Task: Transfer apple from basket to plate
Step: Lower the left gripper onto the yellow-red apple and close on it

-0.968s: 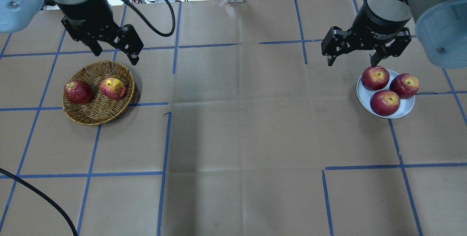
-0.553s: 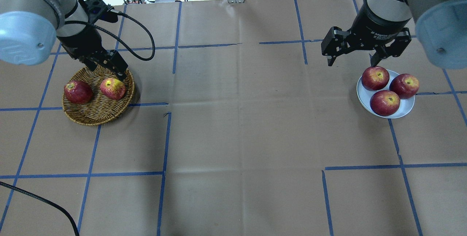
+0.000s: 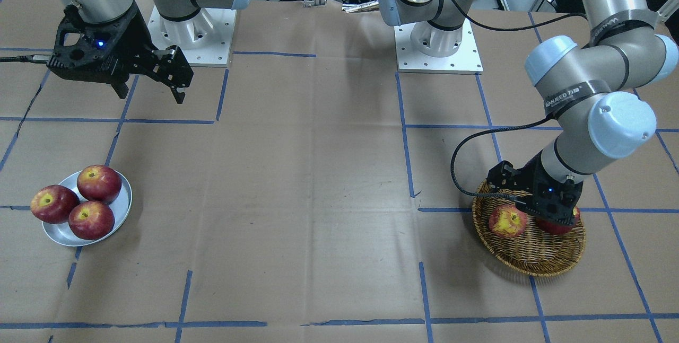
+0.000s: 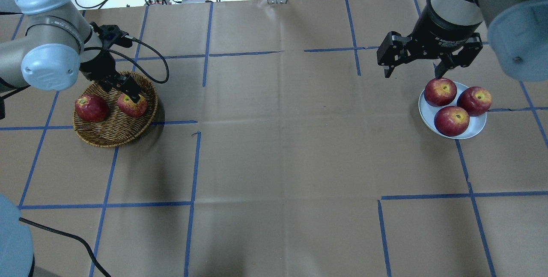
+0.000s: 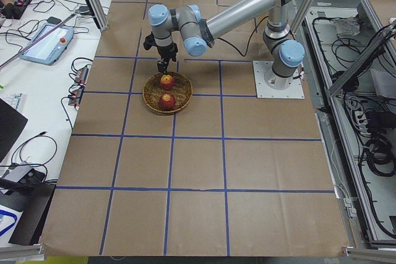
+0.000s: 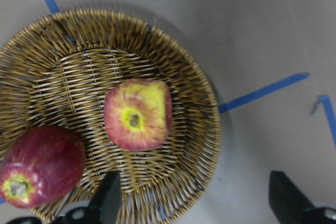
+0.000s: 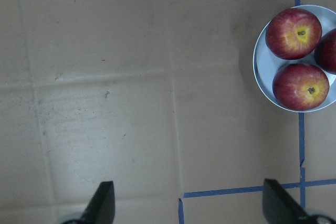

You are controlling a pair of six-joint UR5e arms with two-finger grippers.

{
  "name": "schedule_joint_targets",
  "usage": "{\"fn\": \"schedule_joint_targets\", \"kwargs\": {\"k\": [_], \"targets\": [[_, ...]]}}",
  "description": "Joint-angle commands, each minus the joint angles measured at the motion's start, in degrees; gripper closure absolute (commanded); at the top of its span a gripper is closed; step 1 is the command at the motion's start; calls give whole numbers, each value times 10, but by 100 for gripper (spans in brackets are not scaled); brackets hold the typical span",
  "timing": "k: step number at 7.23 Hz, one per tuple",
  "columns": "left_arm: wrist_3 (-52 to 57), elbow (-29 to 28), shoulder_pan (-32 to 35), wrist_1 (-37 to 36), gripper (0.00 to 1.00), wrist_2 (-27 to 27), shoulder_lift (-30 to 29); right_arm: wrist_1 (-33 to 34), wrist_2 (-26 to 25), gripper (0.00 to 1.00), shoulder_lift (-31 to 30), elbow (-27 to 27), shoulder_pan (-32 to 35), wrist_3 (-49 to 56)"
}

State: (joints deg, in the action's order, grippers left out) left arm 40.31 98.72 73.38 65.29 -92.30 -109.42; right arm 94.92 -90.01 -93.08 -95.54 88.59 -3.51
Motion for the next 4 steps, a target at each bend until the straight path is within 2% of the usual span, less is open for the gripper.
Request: {"fn": "schedule_joint_targets", "kwargs": {"k": [1,4], "targets": [[7,2,-13,-26,1,2,-32,0,0,0,1,0,0,0],[6,0,-25,-59,2,17,-80,1,1,0,1,0,0,0]]}}
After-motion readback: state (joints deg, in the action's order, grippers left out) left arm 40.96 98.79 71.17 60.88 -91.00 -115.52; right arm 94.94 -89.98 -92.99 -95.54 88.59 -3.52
